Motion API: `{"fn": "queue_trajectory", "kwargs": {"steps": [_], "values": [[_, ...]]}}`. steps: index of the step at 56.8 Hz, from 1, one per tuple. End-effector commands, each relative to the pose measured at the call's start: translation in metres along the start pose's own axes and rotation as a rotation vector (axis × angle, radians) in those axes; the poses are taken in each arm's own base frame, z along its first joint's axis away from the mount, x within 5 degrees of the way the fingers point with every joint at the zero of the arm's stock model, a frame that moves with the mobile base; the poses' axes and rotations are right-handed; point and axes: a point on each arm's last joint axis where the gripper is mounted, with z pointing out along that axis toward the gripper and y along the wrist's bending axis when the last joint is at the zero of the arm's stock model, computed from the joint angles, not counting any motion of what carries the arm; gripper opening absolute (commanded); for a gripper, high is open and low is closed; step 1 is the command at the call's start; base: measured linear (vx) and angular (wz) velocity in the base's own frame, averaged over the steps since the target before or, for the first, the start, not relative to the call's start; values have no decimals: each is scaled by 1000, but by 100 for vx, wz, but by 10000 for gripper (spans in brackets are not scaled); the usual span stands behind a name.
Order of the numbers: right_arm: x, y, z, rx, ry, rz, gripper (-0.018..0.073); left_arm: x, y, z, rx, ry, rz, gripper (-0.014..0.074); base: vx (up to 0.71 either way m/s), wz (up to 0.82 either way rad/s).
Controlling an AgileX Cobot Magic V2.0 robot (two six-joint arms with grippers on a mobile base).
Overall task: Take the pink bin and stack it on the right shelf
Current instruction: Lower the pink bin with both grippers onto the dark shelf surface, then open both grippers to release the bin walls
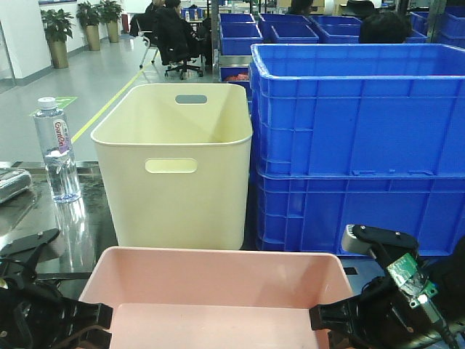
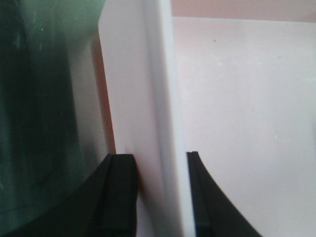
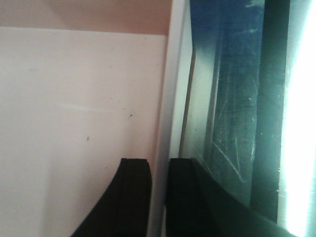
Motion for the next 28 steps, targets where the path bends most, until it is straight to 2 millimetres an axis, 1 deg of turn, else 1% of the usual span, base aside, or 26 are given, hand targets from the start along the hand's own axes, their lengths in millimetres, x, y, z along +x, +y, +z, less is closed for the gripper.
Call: {"fn": "queue_trajectory", "kwargs": {"steps": [1,8,14,21,26,28], "values": [[-14,5,-15,-38,-140,-19,164,-11,-9,-10,49,-88,-18,234,0,0],[-14,5,-15,-37,-142,-20,279,-11,-9,-11,45,-93,-12,385,0,0],[-16,5,-15,-38,-155,-20,407,-13,-10,-15,45,-127,-3,501,0,0],[-18,5,-21,-34,-203,-35,481,-13,-13,-25,47,-176,37,567,0,0],[-20,5,-34,-23,-278,-66,491,-12,-17,-38,49,-240,66,572,0,0],[-20,5,-43,-21,-323,-80,491,-12,-19,-46,45,-283,86,571,0,0]]}}
